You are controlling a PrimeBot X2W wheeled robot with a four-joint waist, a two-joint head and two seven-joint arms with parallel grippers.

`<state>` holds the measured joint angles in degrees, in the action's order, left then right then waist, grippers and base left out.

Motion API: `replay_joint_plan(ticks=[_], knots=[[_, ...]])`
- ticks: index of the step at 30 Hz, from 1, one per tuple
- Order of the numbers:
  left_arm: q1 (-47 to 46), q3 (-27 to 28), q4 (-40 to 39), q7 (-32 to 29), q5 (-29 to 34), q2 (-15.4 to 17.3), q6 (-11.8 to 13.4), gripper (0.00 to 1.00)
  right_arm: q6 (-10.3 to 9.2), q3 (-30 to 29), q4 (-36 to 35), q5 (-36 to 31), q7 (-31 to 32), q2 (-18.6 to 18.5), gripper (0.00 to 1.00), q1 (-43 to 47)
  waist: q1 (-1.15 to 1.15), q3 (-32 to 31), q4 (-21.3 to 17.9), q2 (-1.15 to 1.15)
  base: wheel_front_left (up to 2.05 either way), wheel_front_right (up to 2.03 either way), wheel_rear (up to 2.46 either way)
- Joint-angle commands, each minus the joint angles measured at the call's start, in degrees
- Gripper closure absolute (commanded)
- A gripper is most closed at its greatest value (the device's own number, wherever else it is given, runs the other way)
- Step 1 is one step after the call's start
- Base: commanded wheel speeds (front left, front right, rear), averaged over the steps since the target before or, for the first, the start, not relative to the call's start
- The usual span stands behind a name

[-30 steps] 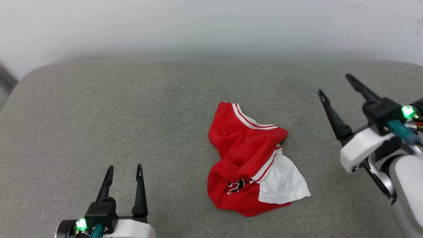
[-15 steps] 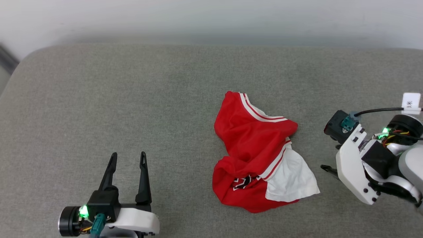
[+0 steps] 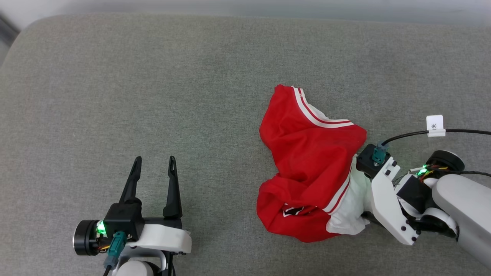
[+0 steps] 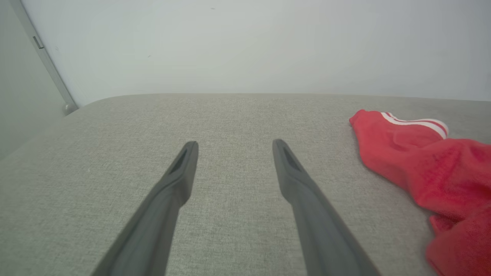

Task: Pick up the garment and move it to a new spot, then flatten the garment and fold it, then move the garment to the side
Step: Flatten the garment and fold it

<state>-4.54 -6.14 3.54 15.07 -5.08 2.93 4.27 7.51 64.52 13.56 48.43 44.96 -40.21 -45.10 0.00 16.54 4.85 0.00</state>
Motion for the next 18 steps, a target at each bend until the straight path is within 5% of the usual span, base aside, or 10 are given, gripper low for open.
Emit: replay_joint_plan(ticks=[1, 2, 8, 18], knots=[[-0.5, 0.2, 0.2, 0.2, 0.0, -0.1, 0.3, 0.0, -0.05, 3.7, 2.7, -0.2, -2.5, 1.7, 0.64, 2.0, 0.0, 0.2, 0.0, 0.0, 0.0, 0.0, 0.0], [-0.3, 0.3, 0.3, 0.2, 0.1, -0.1, 0.3, 0.0, -0.07, 4.1, 2.8, -0.4, -4.1, 1.9, 1.0, 1.3, 0.0, 0.0, -0.2, 0.0, 0.0, 0.0, 0.0], [0.8, 1.2, 0.8, 0.2, 0.4, 0.0, 0.3, 0.0, -0.07, 1.6, 1.6, 0.0, -12.3, -1.2, 1.0, -4.5, 0.0, -2.2, -1.7, 0.0, 0.0, 0.0, 0.0], [2.0, 1.8, 0.0, 0.2, 0.4, -0.1, 0.6, 0.0, -0.06, -5.2, 0.3, 3.4, -16.0, -14.0, 1.0, -5.0, 0.0, -4.3, -4.1, 0.0, 0.0, 0.0, 0.0]])
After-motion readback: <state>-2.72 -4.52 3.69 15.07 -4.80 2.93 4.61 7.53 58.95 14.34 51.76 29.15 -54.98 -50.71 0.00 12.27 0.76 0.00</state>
